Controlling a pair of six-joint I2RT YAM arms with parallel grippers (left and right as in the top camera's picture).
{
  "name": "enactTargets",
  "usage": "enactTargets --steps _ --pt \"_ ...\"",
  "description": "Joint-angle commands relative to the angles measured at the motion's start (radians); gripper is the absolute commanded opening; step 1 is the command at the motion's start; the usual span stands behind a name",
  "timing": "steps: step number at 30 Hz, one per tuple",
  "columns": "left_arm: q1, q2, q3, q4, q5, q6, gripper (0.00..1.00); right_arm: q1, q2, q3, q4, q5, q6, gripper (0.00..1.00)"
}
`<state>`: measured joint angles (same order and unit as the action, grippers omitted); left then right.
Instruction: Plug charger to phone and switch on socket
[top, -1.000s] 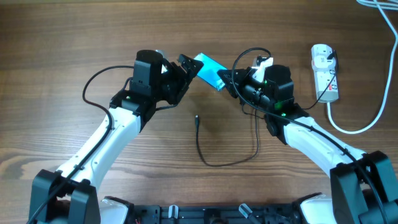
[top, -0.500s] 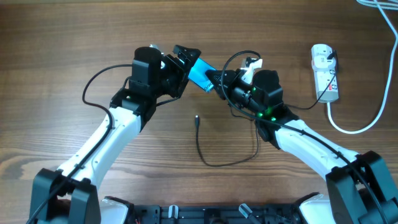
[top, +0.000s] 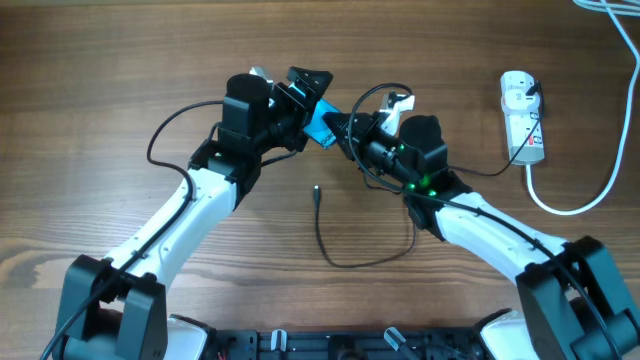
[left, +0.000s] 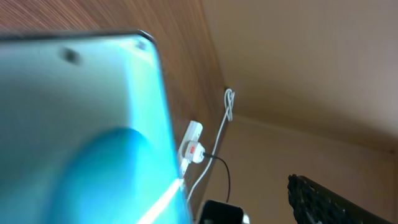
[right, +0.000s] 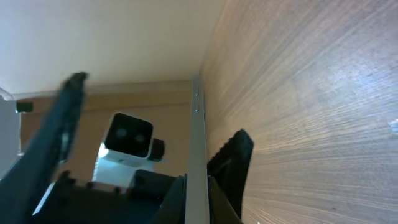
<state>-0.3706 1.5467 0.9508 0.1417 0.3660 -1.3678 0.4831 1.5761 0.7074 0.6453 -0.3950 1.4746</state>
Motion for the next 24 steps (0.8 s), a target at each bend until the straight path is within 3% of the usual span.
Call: enactTargets --steps 1,6,11,24 --pt "-0.005 0.008 -0.005 0.005 0.023 -0.01 1.0 0.005 0.02 0.009 0.023 0.006 0.018 0.04" --pt "-0.005 0.008 -0.005 0.006 0.039 -0.01 0.9 0.005 0.035 0.008 0.021 0.006 0.018 0.04" --pt "-0.005 0.007 -0.005 0.009 0.045 -0.01 0.69 0.005 0.037 0.008 0.014 0.003 0.029 0.04" --pt "-0.004 0.007 -0.005 0.027 0.057 -0.012 0.32 0.005 0.037 0.006 -0.069 -0.052 0.241 0.04"
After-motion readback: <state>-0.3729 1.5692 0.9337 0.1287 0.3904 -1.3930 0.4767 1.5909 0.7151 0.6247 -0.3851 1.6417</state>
